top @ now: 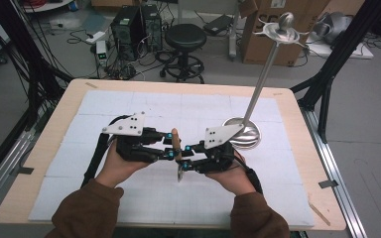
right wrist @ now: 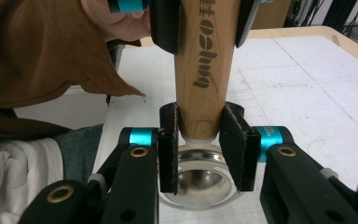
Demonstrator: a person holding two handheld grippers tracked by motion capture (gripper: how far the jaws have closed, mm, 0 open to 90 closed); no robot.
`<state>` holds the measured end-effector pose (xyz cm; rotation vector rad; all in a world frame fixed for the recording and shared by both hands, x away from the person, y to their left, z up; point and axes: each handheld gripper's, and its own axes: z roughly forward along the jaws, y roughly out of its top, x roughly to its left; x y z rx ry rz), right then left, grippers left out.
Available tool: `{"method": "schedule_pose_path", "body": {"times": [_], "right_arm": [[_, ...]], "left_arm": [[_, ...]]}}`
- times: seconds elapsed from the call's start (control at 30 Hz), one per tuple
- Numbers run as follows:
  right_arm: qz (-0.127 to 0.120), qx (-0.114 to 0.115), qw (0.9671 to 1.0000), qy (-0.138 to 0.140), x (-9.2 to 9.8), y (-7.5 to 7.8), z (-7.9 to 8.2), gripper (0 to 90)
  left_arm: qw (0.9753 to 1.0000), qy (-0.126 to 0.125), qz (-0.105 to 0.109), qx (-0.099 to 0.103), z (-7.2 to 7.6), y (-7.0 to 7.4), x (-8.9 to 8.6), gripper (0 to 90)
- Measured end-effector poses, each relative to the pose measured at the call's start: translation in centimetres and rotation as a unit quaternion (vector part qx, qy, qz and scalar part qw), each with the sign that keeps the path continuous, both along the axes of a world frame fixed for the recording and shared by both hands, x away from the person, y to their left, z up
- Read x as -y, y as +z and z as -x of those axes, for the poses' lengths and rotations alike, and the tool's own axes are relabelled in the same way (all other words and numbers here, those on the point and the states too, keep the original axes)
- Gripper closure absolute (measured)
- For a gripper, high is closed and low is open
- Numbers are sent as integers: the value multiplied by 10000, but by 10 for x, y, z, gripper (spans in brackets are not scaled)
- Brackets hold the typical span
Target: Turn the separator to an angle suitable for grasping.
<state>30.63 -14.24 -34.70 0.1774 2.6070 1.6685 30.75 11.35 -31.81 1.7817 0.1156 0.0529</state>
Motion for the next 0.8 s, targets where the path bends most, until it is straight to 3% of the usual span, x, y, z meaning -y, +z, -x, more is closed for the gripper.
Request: {"method": "schedule_pose_path", "body": {"times": [0.37, 0.47, 0.8], "right_arm": [[-76, -101, 9999, 10, 0, 0, 0, 677], [-35, -71, 9999, -101, 0, -1, 0, 607], [-16, -37, 9992, -390, 17, 2, 4, 508]], "left_arm": [[9999, 47, -20, -98, 0, 1, -2, 680], [9998, 117, -101, -113, -1, 1, -2, 680], [9993, 358, -61, -118, -6, 3, -11, 680]]}}
